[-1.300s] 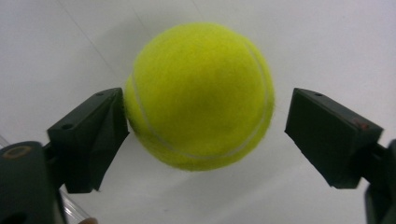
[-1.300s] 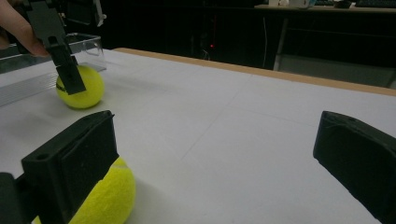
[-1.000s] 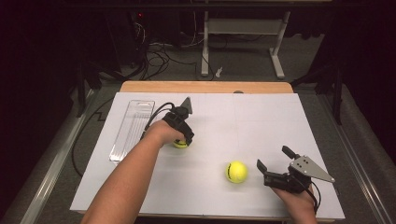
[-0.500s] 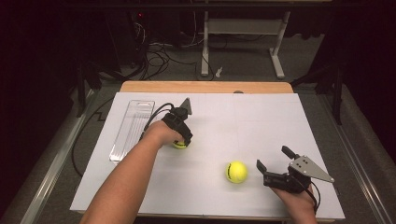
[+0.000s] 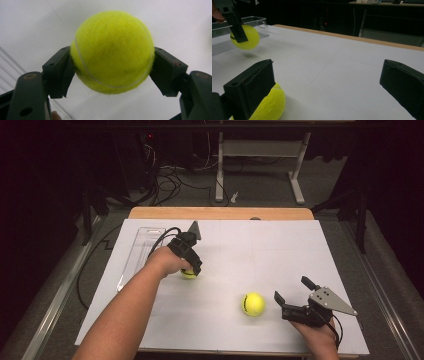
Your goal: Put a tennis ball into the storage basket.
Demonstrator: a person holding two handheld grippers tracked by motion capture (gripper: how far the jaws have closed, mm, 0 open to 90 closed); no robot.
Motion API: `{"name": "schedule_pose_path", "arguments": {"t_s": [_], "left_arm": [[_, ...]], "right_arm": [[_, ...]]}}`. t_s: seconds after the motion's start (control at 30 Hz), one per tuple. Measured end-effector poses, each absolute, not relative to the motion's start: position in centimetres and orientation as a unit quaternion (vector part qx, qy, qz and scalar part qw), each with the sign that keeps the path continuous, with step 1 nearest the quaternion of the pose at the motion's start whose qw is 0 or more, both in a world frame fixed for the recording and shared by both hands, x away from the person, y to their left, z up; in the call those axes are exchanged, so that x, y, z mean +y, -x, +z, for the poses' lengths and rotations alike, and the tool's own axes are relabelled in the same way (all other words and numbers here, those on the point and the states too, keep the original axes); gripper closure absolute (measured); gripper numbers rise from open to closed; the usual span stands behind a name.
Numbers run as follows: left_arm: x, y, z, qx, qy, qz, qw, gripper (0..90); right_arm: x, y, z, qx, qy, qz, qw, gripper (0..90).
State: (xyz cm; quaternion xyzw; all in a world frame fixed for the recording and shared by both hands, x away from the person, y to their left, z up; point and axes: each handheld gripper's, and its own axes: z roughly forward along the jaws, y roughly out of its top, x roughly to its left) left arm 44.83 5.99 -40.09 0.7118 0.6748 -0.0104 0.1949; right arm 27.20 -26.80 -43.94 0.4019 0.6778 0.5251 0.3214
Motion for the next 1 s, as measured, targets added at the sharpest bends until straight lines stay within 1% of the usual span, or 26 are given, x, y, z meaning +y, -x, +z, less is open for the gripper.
{"name": "schedule_pose_path", "arguments": {"t_s": [0.47, 1.0], "left_arm": [[5.5, -43.1, -38.2, 0.658, -0.726, -0.031, 0.195, 26.6], [7.1, -41.9, -35.5, 0.654, -0.727, -0.032, 0.206, 26.6]], "right_arm": [[-26.7, -27.2, -44.0, 0.682, -0.399, 0.522, 0.322, 0.4], [-26.5, -27.1, -44.1, 0.684, -0.399, 0.52, 0.321, 0.4]]}}
